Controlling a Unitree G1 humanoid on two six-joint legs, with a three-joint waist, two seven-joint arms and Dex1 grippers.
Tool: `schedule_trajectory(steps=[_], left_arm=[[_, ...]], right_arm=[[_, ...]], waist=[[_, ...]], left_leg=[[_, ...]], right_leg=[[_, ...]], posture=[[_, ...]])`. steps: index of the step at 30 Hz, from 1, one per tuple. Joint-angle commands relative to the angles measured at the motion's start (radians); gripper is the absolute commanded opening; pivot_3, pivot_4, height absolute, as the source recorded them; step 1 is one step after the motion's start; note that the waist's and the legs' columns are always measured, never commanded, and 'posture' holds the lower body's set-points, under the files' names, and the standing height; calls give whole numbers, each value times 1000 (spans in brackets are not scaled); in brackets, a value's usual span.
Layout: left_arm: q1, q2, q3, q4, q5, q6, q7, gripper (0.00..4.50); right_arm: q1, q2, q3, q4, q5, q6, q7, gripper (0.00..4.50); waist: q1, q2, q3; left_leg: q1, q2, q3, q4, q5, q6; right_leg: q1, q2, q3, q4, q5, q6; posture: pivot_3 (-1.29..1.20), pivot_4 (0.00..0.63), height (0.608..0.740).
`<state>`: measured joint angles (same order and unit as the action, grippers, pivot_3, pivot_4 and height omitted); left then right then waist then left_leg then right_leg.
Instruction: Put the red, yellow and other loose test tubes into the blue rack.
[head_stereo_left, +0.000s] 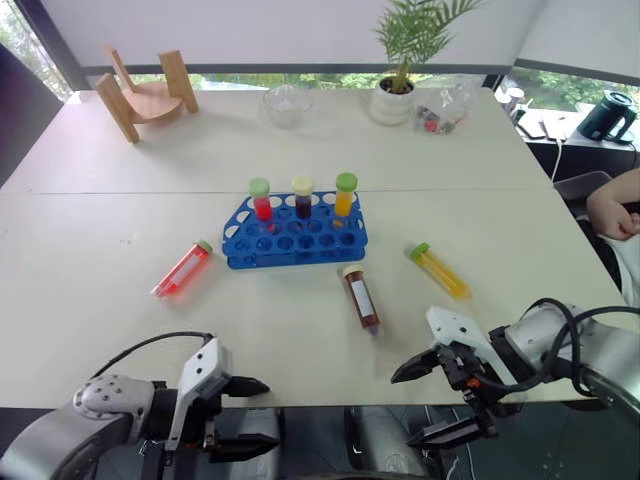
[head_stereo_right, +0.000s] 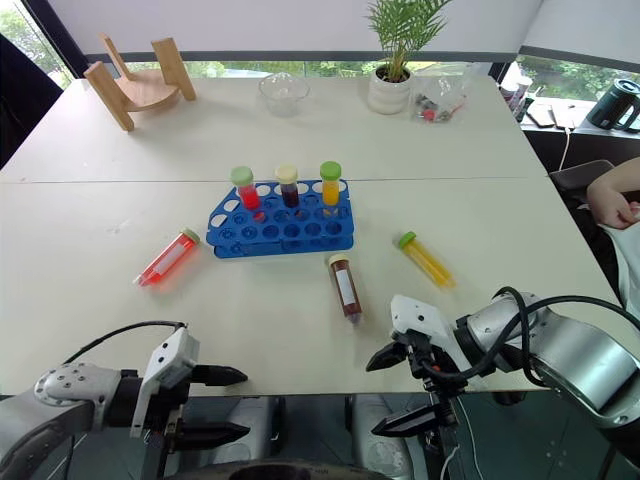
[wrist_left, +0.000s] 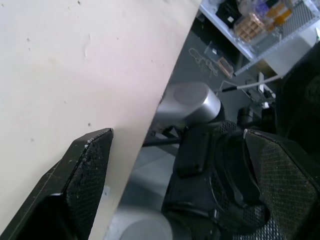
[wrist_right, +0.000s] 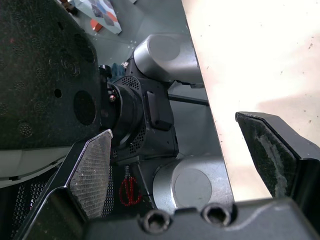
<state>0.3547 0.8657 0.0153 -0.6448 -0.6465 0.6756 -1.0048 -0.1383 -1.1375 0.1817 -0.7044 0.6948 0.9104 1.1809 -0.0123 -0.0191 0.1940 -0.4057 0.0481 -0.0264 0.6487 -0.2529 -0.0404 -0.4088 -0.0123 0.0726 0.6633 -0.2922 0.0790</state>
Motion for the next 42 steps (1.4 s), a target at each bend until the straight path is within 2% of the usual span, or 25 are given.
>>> schedule_trajectory(steps=[1, 11, 21, 23, 26, 30, 32, 34, 36, 38, 42], left_arm=[[-14, -9, 3, 9, -6, 5, 21, 4326], [-58, -22, -18, 20, 1, 15, 38, 4326], [-85, -37, -39, 33, 3, 21, 54, 4326], [-114, -42, -65, 56, 68, -24, 75, 4326], [-151, -53, -74, 77, 70, -13, 86, 4326], [-182, -25, -46, 62, 19, 29, 55, 4326], [-252, -39, 4, 99, -14, 60, 88, 4326], [-376, -52, 65, 144, -78, 112, 118, 4326], [-489, 3, 82, 150, -91, 127, 70, 4326], [-586, 69, 51, 157, -50, 109, 9, 4326], [-700, 169, -51, 195, 101, -1, -72, 4326]], right_arm=[[-12, 7, -6, -34, 19, 1, -5, 4377], [-30, 30, 9, -6, 2, 33, -54, 4377], [0, 21, 9, 10, -43, -23, -51, 4377], [-6, 31, 12, 39, -76, -55, -59, 4377], [-28, 37, 22, 86, -136, -89, -76, 4377], [-24, 8, -65, 93, -110, -100, -56, 4377], [-37, -21, -146, 98, -69, -76, -38, 4377], [-134, -36, -236, 149, 18, 2, -30, 4377], [-311, -55, -246, 249, 57, 114, -42, 4377], [-483, -86, -151, 361, -21, 153, -25, 4377], [-735, -84, 174, 588, -314, 119, 33, 4377]], waist=[[0, 0, 0], [-1, 0, 0], [-1, 0, 0], [0, 0, 0], [0, 0, 0], [-1, 0, 0], [1, 1, 0], [0, 0, 1], [-5, 1, 1], [-9, 1, 1], [-10, 1, 1]], left_leg=[[0, 0, 0, 0, 0, 0], [0, 0, 0, 0, 0, 0], [0, 0, 0, 0, 0, 0], [0, 0, 0, 0, 0, 0], [0, 0, 0, 1, 0, 0], [1, 0, 0, 1, 0, 0], [1, 0, 0, 0, 0, 0], [0, 0, -2, 1, 0, 0], [0, 0, -2, 3, 0, 0], [1, 0, 0, 4, 1, 0], [1, 0, 2, -2, 0, 0]], right_leg=[[0, 0, 0, 0, 0, 0], [0, 1, 0, 0, 0, 0], [0, 1, 0, 0, 0, 0], [0, 1, 0, 0, 0, 0], [1, 1, 0, 0, 0, 0], [1, 1, 0, 1, 0, 0], [1, 1, 0, 1, 0, 1], [1, 2, -1, 2, 0, 1], [1, 2, -1, 3, 2, 1], [1, 2, 0, 3, 3, 1], [-1, 1, 1, 0, 2, 1]], posture=[[0, 150, 740], [0, 150, 740], [0, 150, 740], [0, 150, 740], [0, 150, 740], [0, 150, 740], [0, 150, 740], [0, 150, 740], [0, 150, 740], [0, 150, 740], [0, 150, 740]])
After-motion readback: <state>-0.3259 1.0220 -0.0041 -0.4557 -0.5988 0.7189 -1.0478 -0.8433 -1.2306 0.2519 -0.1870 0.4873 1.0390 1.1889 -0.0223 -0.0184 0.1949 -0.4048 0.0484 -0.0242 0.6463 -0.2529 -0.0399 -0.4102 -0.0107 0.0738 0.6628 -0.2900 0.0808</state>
